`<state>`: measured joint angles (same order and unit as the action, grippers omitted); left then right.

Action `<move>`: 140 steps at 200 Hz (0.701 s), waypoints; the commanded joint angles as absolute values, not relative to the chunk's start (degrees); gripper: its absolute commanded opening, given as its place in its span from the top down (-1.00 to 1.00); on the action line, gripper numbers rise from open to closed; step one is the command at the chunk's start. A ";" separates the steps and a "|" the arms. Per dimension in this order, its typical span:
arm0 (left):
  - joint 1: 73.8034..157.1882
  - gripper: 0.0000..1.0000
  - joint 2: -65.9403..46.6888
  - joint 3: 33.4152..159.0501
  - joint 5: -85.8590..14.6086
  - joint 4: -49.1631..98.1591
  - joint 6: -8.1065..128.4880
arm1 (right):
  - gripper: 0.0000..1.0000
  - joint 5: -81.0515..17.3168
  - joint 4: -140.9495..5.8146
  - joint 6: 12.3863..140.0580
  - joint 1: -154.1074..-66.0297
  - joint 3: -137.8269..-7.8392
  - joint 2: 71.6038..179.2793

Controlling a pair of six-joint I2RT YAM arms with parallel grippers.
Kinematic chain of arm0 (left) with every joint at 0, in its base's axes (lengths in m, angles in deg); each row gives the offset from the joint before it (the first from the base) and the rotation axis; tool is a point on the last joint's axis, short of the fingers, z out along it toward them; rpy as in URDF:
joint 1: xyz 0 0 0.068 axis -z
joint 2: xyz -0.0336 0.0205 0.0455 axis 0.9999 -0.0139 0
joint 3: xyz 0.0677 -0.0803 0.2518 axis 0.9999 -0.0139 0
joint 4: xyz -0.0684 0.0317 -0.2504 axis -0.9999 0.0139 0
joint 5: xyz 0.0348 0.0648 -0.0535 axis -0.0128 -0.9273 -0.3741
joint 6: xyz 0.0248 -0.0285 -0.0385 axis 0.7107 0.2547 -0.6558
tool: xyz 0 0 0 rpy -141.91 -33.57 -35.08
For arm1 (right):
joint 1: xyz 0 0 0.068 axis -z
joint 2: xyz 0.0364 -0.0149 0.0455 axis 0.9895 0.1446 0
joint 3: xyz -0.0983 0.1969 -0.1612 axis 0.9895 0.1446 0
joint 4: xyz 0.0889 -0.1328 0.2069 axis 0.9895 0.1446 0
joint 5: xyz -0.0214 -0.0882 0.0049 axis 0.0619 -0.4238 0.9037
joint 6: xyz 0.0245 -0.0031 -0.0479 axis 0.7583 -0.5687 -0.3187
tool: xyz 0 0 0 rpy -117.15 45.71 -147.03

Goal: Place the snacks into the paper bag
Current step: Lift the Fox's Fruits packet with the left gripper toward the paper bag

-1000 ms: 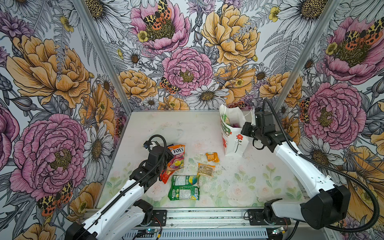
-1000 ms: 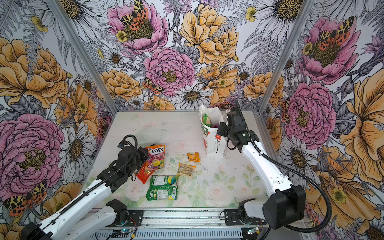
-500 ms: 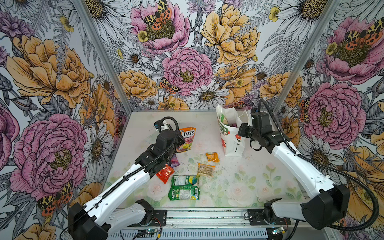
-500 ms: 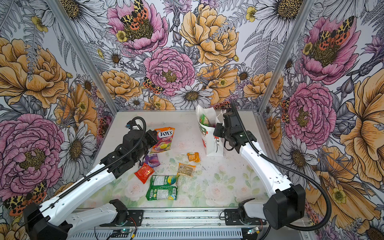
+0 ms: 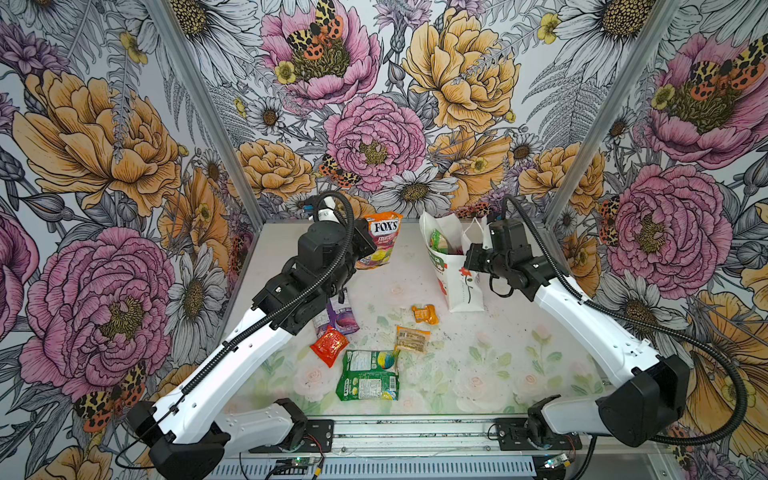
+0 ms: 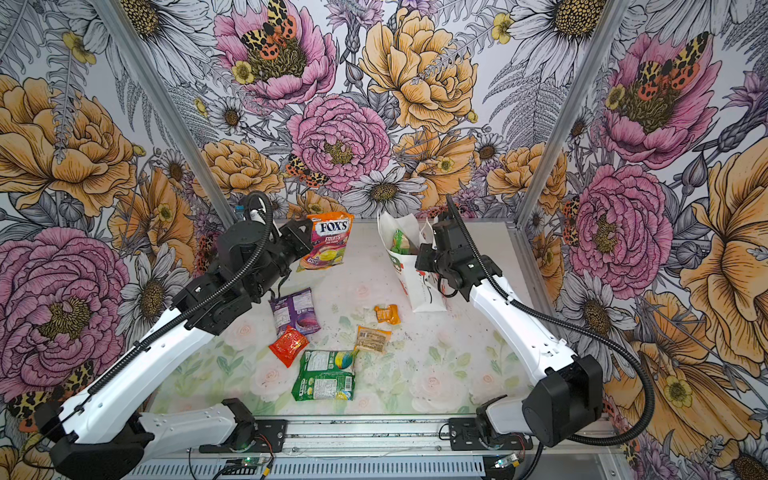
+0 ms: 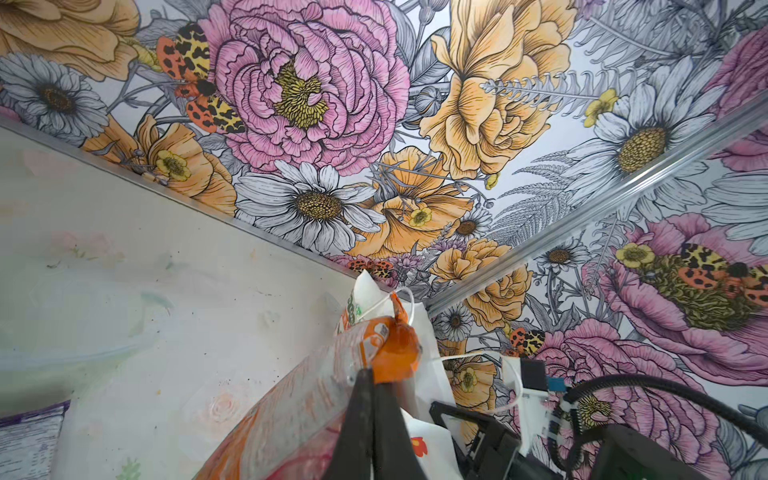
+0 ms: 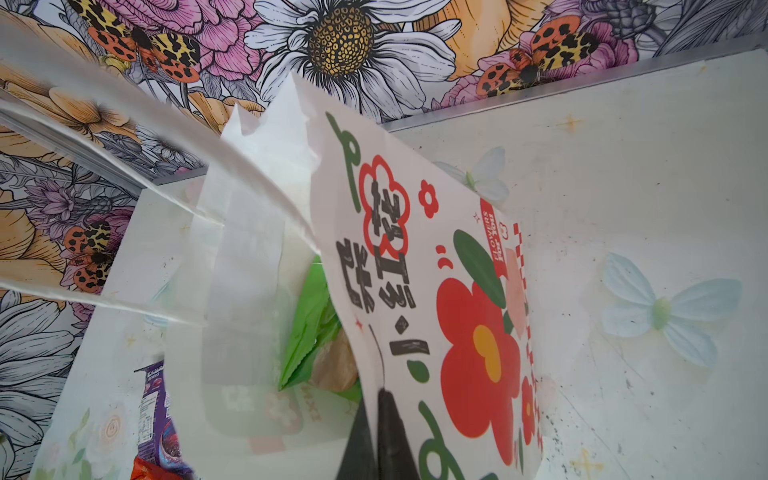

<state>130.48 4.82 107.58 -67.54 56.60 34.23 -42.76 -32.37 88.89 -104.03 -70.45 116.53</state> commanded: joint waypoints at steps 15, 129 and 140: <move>133.72 1.00 1.28 116.89 -68.64 59.11 39.08 | 1.00 -42.18 -32.09 87.84 -105.64 -74.00 118.38; 134.02 1.00 -14.49 132.87 -65.99 59.38 37.34 | 1.00 -43.10 -31.96 87.43 -109.48 -78.21 121.93; 133.36 1.00 -16.27 133.67 -65.14 59.39 36.13 | 1.00 -43.31 -31.75 87.26 -109.46 -78.67 122.10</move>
<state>134.64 -13.72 131.17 -67.32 60.71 37.90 -42.78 -30.93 88.46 -108.95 -75.98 121.41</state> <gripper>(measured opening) 0.046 0.047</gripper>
